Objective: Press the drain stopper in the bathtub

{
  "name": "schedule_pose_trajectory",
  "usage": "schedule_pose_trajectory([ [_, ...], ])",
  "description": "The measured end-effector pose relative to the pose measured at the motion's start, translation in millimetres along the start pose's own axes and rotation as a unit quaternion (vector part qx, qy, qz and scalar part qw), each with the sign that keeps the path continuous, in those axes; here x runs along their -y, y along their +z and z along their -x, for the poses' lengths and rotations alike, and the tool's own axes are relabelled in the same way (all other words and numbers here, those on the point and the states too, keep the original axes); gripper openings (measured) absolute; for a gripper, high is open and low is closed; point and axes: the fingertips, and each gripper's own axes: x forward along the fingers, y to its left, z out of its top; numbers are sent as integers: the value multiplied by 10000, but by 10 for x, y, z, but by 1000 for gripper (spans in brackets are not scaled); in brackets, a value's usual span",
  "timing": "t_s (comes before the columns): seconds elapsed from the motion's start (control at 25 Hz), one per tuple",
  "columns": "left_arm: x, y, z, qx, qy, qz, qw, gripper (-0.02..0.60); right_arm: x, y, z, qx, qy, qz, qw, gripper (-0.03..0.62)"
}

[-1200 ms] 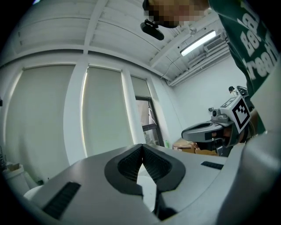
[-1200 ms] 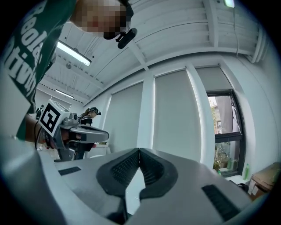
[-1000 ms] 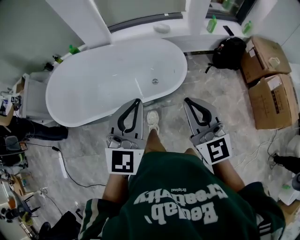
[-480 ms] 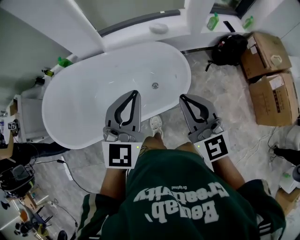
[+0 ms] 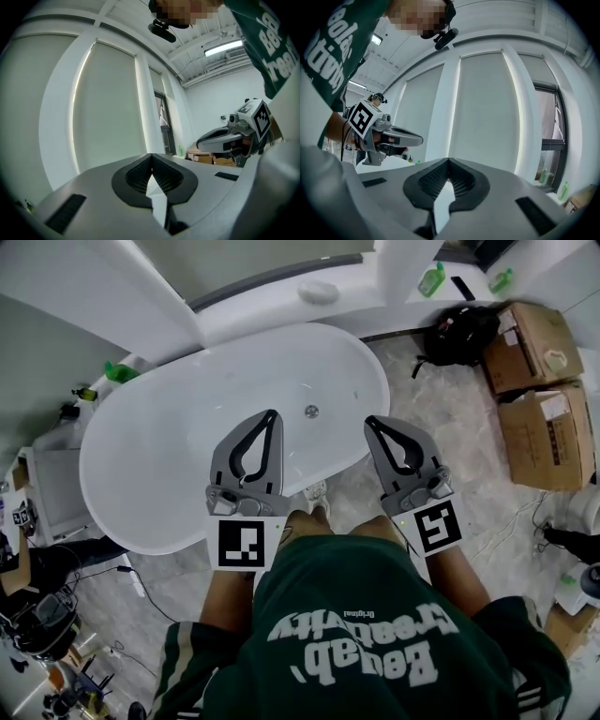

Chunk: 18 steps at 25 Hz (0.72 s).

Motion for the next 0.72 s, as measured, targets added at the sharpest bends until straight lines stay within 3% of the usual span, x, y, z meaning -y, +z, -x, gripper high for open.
schedule_pose_trajectory([
  [0.4,-344,-187,-276,-127,-34,69,9999,9,213,-73,-389,-92,-293,-286,9991,14],
  [0.72,-228,-240,-540,-100,-216,9,9997,8,320,-214,-405,-200,-341,-372,9985,14],
])
